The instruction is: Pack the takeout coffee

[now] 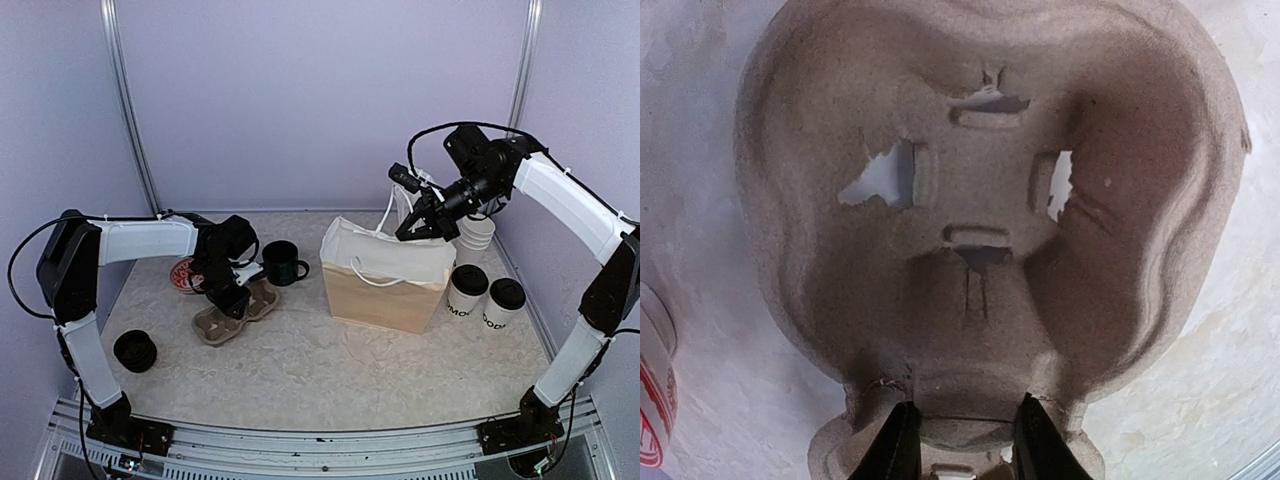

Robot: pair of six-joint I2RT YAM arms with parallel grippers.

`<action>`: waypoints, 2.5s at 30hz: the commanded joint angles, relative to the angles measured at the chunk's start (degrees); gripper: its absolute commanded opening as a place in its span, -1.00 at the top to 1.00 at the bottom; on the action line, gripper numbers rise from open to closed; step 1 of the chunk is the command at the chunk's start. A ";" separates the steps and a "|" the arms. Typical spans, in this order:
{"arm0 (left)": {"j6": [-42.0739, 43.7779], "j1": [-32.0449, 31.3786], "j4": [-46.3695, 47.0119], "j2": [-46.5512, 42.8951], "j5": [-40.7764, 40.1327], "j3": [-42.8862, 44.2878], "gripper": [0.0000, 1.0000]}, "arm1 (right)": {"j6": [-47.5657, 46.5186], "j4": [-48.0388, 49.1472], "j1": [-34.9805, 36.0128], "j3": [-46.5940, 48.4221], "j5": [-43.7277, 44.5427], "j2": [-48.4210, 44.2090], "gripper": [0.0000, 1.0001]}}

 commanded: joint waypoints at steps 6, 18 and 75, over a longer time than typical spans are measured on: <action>-4.88 -4.67 -6.03 -9.10 -0.48 9.24 0.50 | -1.01 -5.31 1.17 2.91 -1.26 0.75 1.00; -4.66 -12.27 4.81 -24.69 0.81 19.86 0.52 | -1.46 -7.54 3.99 2.93 -4.78 -0.36 1.00; 7.52 -31.26 16.38 -11.95 5.67 17.14 0.51 | -0.38 -10.66 9.58 10.93 -11.97 9.84 1.00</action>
